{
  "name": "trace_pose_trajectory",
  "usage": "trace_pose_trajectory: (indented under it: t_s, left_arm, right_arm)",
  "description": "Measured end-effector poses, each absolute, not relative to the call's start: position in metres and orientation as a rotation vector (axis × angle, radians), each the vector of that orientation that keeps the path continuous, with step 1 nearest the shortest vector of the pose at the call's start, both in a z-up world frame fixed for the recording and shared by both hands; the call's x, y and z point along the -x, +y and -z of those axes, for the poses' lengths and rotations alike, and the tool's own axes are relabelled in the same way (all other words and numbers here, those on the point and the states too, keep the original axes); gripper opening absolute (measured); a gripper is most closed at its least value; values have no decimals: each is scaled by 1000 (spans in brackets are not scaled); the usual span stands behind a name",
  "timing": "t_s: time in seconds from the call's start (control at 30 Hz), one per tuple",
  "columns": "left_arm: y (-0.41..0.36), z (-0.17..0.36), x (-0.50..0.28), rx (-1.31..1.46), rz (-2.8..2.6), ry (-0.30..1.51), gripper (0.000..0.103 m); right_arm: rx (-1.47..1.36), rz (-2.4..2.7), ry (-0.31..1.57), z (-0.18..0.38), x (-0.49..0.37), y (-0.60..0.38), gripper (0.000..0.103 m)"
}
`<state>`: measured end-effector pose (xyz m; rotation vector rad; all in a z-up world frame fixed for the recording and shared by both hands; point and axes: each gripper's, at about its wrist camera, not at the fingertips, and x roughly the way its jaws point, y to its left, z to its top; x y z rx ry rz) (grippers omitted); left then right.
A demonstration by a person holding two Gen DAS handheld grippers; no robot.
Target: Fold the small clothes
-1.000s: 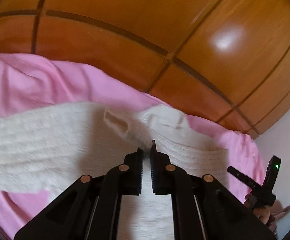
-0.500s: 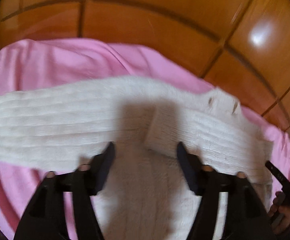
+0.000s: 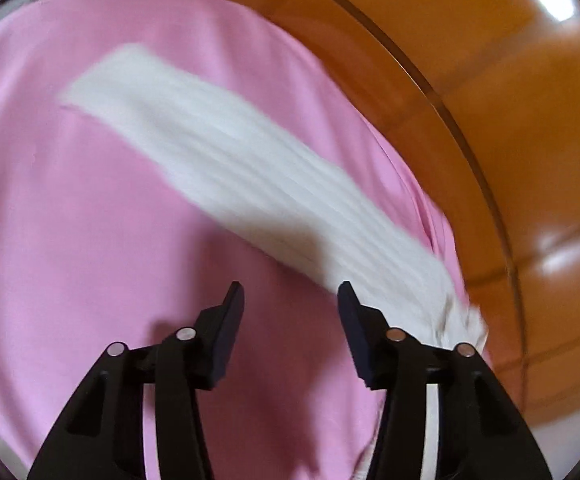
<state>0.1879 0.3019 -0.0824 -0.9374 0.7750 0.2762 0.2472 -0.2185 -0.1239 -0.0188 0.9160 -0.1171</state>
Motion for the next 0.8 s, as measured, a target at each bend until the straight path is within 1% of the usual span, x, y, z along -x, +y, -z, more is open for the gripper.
trace_pose_trajectory:
  t_s: [0.13, 0.27, 0.33, 0.4, 0.47, 0.5, 0.53, 0.7, 0.8]
  left_arm:
    - [363, 98, -165, 1099, -377, 706, 47]
    - [402, 112, -166, 1210, -421, 663, 47]
    - [413, 117, -172, 1232, -457, 645, 44]
    - [419, 119, -184, 1216, -455, 641, 39]
    - [423, 119, -201, 1183, -481, 656, 14]
    - [429, 119, -207, 1164, -474, 675, 7]
    - [430, 116, -214, 1143, -488, 695, 5]
    - [384, 53, -240, 1010, -322, 606, 5]
    - [329, 9, -263, 921, -136, 570, 5]
  right_arm:
    - [13, 118, 919, 125, -248, -218, 90]
    - [23, 125, 922, 126, -250, -216, 92]
    - [24, 129, 923, 127, -253, -216, 92]
    - [24, 132, 924, 127, -254, -217, 93]
    - [26, 134, 925, 128, -254, -217, 94]
    - [29, 136, 925, 128, -254, -216, 94]
    - [33, 138, 925, 128, -254, -215, 94]
    - [33, 142, 924, 129, -254, -215, 95]
    - [28, 141, 922, 129, -254, -215, 95]
